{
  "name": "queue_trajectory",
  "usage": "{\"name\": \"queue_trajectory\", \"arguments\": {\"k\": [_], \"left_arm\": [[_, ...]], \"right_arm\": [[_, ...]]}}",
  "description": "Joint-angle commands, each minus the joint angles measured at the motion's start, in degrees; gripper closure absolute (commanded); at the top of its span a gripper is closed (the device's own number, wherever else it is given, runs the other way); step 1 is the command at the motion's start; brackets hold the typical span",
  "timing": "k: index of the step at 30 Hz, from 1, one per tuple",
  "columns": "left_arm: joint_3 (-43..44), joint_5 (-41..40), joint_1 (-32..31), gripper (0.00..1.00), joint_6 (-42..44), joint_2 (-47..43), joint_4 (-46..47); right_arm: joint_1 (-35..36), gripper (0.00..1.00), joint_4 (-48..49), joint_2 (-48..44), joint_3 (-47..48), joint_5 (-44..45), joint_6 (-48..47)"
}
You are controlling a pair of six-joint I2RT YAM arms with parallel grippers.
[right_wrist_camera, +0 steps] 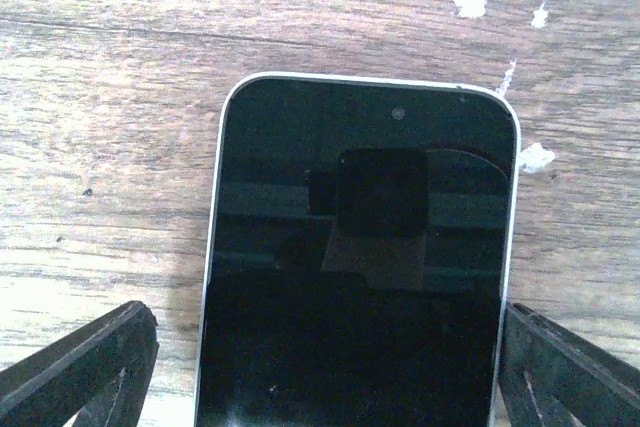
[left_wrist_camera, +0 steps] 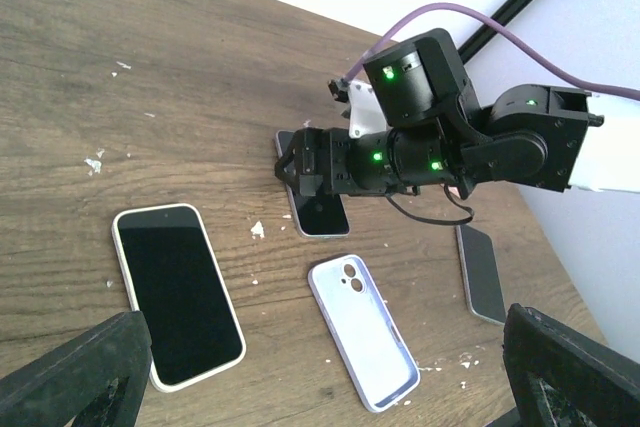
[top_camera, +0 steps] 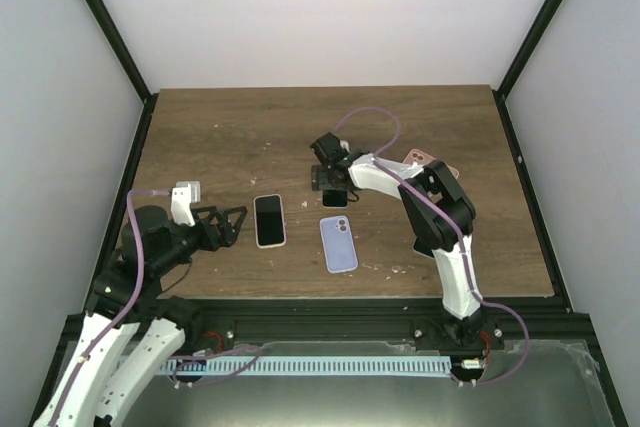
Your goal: Put the phone into the phone case
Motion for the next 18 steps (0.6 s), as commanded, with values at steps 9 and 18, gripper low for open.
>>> {"name": "queue_trajectory", "arguments": {"k": [9, 18], "left_arm": [[-0.36, 0.8, -0.17, 0.02, 0.42, -0.83, 0.99], [-0.46, 0.47, -0.17, 0.03, 0.28, -1.24, 1.02]], "right_arm": [[-0.32, 0.17, -5.29, 3.76, 2.31, 1.42, 0.99], [-0.63, 0.19, -10.86, 7.46, 5.98, 4.51, -1.35]]}}
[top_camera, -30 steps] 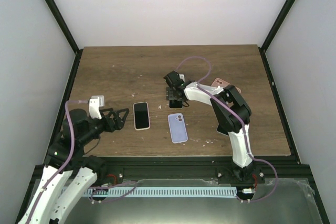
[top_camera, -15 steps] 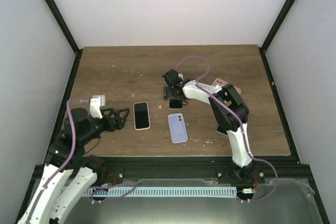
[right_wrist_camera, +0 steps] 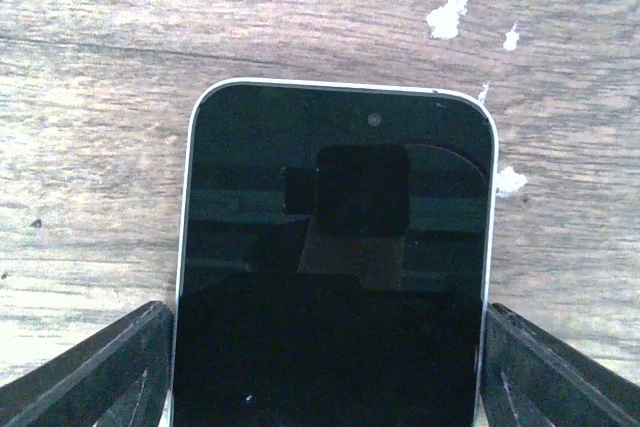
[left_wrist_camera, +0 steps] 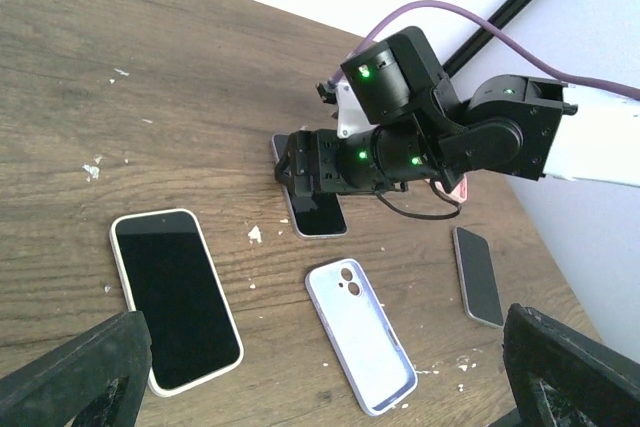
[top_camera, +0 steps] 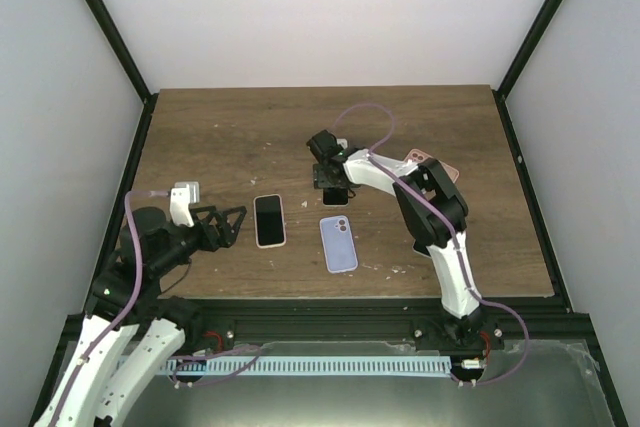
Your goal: Put the phone into the phone case
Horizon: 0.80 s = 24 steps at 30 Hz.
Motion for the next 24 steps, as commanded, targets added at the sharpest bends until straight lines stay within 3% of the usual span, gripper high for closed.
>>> {"name": "queue_trajectory", "arguments": {"k": [1, 13, 24], "left_arm": [[-0.45, 0.45, -0.17, 0.02, 0.33, -0.56, 0.79], [-0.05, 0.17, -0.17, 0.06, -0.15, 1.76, 0.15], [-2.54, 12.51, -0.5, 0.18, -1.86, 14.67, 5.87]], "right_arm": [[-0.91, 0.19, -5.42, 3.77, 0.15, 1.27, -0.97], [-3.28, 0.21, 5.82, -8.56, -16.52, -0.48, -5.42], [-5.3, 0.23, 9.8, -16.9, -28.9, -0.96, -7.87]]}}
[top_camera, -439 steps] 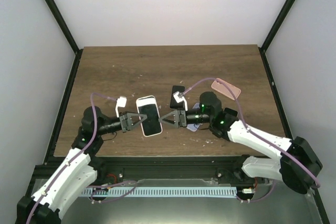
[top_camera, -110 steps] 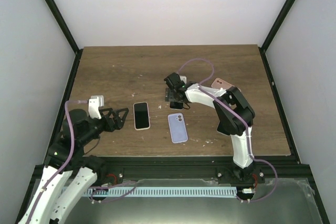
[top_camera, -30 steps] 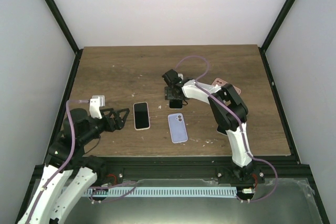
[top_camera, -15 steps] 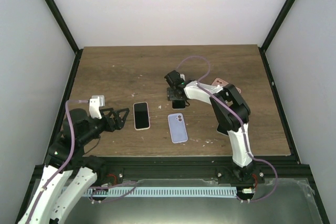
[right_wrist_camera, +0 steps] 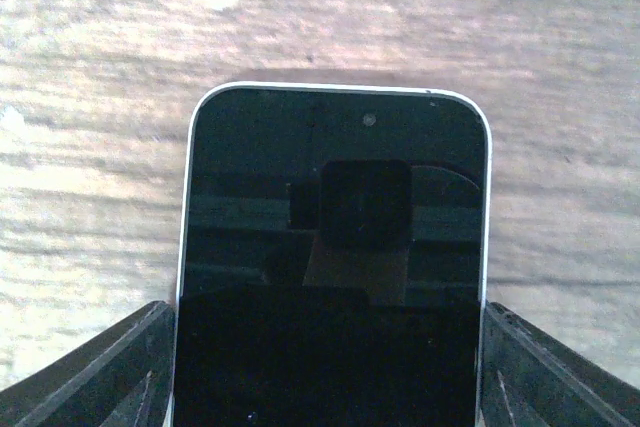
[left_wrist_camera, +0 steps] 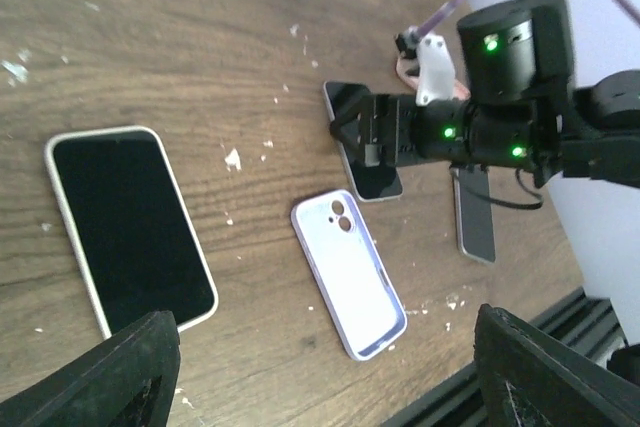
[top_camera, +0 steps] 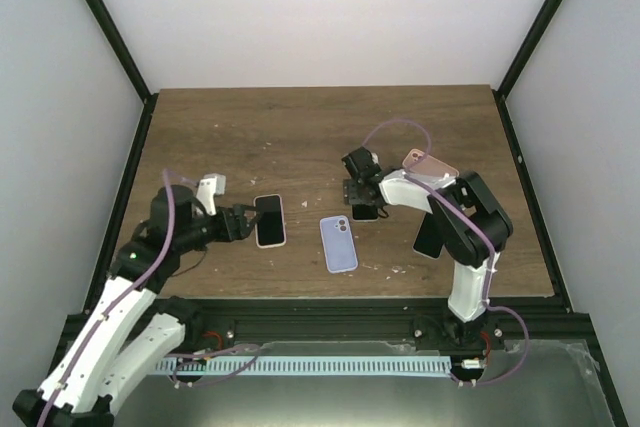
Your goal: Put the phone into the phone case
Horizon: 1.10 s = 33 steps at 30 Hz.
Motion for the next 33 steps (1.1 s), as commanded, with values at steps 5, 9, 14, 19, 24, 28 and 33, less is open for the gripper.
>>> {"name": "queue_trajectory", "arguments": {"k": [5, 9, 14, 19, 24, 28, 33], "left_arm": [[-5.53, 10.0, -0.79, 0.21, -3.84, 8.82, 10.35], [-7.13, 10.28, -1.2, 0.23, -5.24, 12.29, 13.46], [-8.44, 11.41, -1.66, 0.24, -6.04, 16.08, 16.84], [-9.78, 12.74, -1.76, 0.25, -7.13, 18.07, 18.93], [-10.6, 12.47, -1.85, 0.25, -6.82, 17.36, 18.87], [-11.14, 12.21, -1.84, 0.24, -6.1, 16.96, 17.93], [-12.09, 11.94, -1.84, 0.24, -6.35, 15.86, 17.89]], "right_arm": [[-0.62, 0.25, -2.02, -3.26, -7.13, -0.77, -1.87], [-0.66, 0.25, -2.94, -5.7, -8.65, -0.12, -1.84], [-0.67, 0.26, -3.3, -9.17, -10.6, -2.04, -1.49], [-0.57, 0.29, -3.28, -12.41, -11.5, -5.16, -0.54], [-0.21, 0.31, -3.69, -15.04, -12.63, -6.38, -0.29], [1.24, 0.31, -5.09, -17.05, -12.8, -6.02, 0.16], [4.14, 0.31, -6.6, -20.42, -11.94, -6.05, 1.53]]}}
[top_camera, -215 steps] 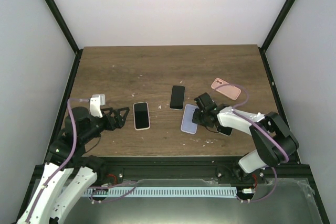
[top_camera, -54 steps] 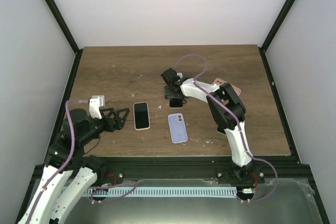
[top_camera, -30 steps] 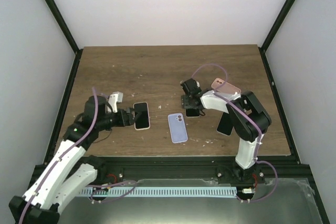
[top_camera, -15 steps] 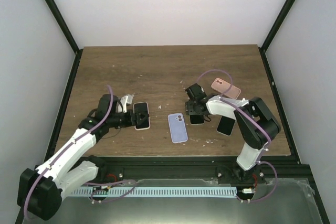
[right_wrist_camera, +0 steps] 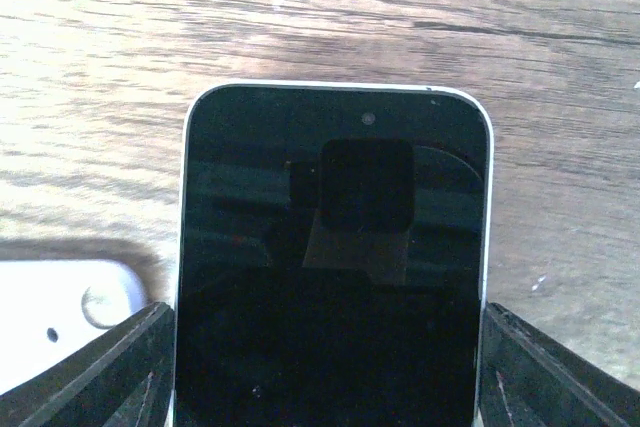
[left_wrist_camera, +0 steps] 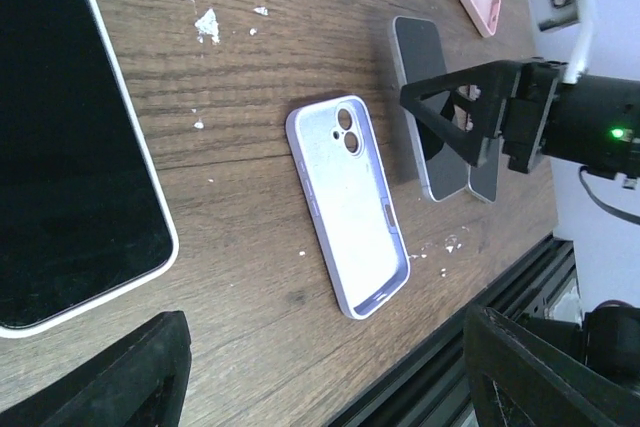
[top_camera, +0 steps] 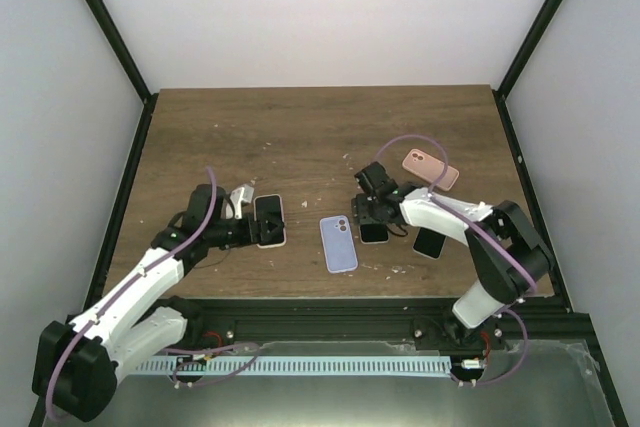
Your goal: Put the phone into the phone case
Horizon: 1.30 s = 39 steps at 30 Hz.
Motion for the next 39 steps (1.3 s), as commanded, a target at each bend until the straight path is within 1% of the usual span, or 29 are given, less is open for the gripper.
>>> {"name": "queue_trajectory", "arguments": {"k": [1, 8, 19, 27, 39], "left_arm": [[-0.9, 0.25, -0.18, 0.23, 0.22, -1.32, 0.58], [-0.92, -0.38, -0.18, 0.22, 0.49, -2.48, -0.42], [-0.72, -0.86, -0.18, 0.22, 0.28, -3.53, -1.1], [-1.39, -1.37, -0.18, 0.22, 0.09, -4.65, -1.35], [-1.24, -1.66, -0.18, 0.21, 0.3, -4.69, -1.65]], "right_arm": [[3.06, 0.31, -1.26, -4.4, 1.25, -0.21, 1.85], [8.27, 0.32, -0.4, -6.8, 1.63, -1.82, 5.38], [16.31, 0.33, 0.87, -2.54, 3.55, -0.72, 9.78], [18.9, 0.33, 2.42, 0.25, 4.39, -0.9, 11.54], [19.11, 0.34, 3.07, 3.21, 4.4, 0.26, 13.11]]}}
